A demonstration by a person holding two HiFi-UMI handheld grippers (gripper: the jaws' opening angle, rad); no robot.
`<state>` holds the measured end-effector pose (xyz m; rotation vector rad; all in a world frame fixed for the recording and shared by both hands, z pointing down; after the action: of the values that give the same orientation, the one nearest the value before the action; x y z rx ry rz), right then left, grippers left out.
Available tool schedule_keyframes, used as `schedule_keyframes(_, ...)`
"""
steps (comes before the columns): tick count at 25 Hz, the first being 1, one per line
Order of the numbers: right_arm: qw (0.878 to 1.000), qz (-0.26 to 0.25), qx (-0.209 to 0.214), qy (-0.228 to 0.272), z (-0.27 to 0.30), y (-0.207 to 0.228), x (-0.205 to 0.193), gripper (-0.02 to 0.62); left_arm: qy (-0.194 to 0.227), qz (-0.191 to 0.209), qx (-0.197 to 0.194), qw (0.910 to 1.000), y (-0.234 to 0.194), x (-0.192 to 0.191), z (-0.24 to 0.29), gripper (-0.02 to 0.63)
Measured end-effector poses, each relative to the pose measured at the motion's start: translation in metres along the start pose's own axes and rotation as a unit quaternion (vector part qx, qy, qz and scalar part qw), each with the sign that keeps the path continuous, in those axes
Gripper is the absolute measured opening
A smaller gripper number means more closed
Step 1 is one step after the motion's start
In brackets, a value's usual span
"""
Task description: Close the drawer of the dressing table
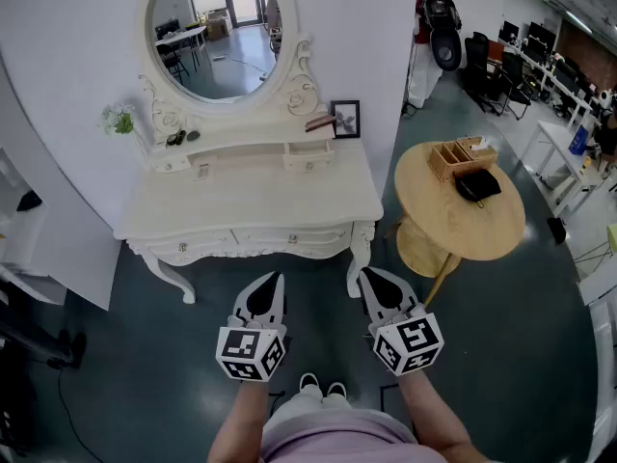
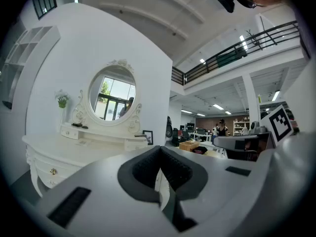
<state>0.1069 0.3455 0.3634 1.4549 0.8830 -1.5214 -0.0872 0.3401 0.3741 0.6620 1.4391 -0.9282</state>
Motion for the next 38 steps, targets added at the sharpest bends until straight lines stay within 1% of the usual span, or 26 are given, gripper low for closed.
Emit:
schedule_keyframes(4,1.0,0.0,0.009,-0.021,-0.004,0.003,-0.006,0.003,0.003,-0.006,0.001,1.0,0.007,-0.002,0.002,0.0)
schedule_keyframes(7,0.999,-0.003,0.002,-0.04,-0.007,0.008,-0.015,0.003,0.007,-0.007,0.004,0.9999,0.01,-0.004,0.001,0.0)
schedule_keyframes(11,0.999,0.002,-0.01,-0.042,-0.009,0.016,-0.02,0.005,0.0,-0.013,0.004,0.9999,0.01,-0.009,0.0,0.002)
schedule_keyframes(13,0.999,0.003,-0.01,-0.045,-0.009,0.019,-0.021,0.031,-0.002,-0.02,0.006,0.9998,0.01,-0.012,-0.001,0.01)
schedule_keyframes(16,0.998,0.004,-0.011,-0.055,-0.009,0.022,-0.026,0.088,-0.007,-0.024,0.01,0.9996,0.011,-0.017,-0.002,0.07)
schedule_keyframes(18,0.998,0.004,-0.012,-0.061,-0.01,0.022,-0.028,0.137,-0.009,-0.024,0.013,0.9996,0.011,-0.018,-0.003,0.117)
schedule_keyframes(21,0.998,0.005,-0.015,-0.066,-0.011,0.023,-0.029,0.2,-0.006,-0.029,0.021,0.9994,0.007,-0.018,-0.005,0.165)
schedule_keyframes(25,0.998,0.014,-0.015,-0.067,-0.01,0.027,-0.029,0.267,-0.009,-0.033,0.029,0.999,0.004,-0.02,-0.002,0.237)
schedule_keyframes(30,0.997,0.024,-0.013,-0.067,0.002,0.035,-0.028,0.324,-0.011,-0.038,0.033,0.9987,-0.005,-0.025,0.011,0.316)
schedule_keyframes(34,0.997,0.03,-0.012,-0.069,0.024,0.04,-0.028,0.348,-0.011,-0.035,0.028,0.9989,-0.02,-0.022,0.031,0.342)
schedule_keyframes(38,0.997,0.033,-0.014,-0.075,0.055,0.049,-0.03,0.365,-0.01,-0.038,0.027,0.9988,-0.044,-0.022,0.059,0.356)
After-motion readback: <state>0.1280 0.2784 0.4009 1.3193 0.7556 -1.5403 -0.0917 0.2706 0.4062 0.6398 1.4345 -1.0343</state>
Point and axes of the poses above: the fingertips, and each gripper's own axes: z forward along the fingers, y to its right, x out of its top, the point moved 4 cm from there along -z, backward along the fingers, and after that the axes turned 7 degrees about -x, right-handed, at the moved point
